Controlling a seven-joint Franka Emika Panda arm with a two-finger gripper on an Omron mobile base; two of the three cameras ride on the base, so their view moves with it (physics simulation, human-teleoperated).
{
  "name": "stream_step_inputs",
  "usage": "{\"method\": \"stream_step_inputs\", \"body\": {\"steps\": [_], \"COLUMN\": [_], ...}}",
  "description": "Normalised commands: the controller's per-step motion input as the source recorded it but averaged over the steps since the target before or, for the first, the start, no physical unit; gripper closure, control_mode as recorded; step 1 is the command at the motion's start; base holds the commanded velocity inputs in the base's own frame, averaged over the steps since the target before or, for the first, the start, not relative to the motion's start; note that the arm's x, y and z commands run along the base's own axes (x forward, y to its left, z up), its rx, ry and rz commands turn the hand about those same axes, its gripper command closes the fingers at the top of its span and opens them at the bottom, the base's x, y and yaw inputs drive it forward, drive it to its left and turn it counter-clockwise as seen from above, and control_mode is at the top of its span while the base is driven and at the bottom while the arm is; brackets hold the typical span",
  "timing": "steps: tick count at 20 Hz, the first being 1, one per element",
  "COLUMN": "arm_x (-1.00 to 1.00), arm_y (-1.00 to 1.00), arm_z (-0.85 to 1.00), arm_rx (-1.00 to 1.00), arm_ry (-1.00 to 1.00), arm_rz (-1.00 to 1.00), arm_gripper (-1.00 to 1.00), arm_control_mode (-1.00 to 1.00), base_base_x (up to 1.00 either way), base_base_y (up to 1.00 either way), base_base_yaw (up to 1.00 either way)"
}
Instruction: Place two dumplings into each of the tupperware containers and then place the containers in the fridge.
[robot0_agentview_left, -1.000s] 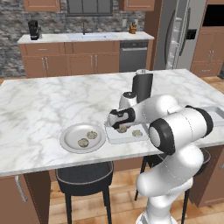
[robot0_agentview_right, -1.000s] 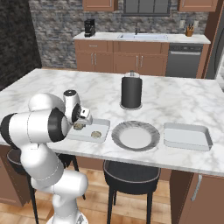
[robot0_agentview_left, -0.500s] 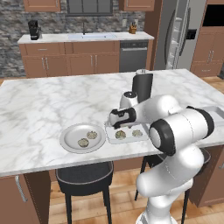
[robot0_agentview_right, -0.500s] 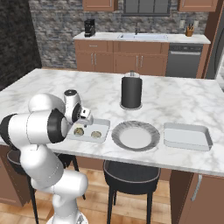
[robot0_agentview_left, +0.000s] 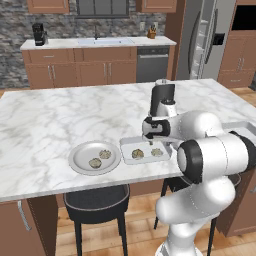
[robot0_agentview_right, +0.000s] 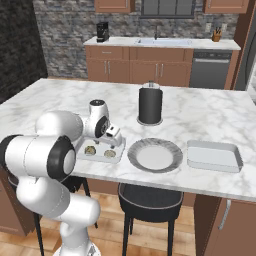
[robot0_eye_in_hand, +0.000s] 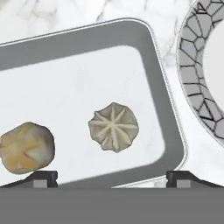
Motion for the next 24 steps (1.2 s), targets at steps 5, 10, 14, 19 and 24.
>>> {"method": "stream_step_inputs", "body": {"steps": [5, 10, 14, 19, 24], "arm_x": [0.00, 0.00, 0.00, -0.03, 0.00], "arm_y": [-0.70, -0.35, -0.24, -0.10, 0.00], "arm_z": [0.01, -0.08, -0.37, -0.45, -0.30], "arm_rx": [0.00, 0.00, 0.00, 0.00, 0.00], "arm_ry": [0.09, 0.06, 0.00, -0.01, 0.00], "arm_rz": [-0.17, -0.10, -0.01, 0.00, 0.00], "arm_gripper": [-1.00, -1.00, -1.00, -1.00, -1.00], "arm_control_mode": [-1.00, -1.00, -1.00, -1.00, -1.00], "base_base_x": [0.00, 0.00, 0.00, 0.00, 0.00], "base_base_y": [0.00, 0.00, 0.00, 0.00, 0.00], "base_base_yaw": [0.00, 0.00, 0.00, 0.00, 0.00]}}
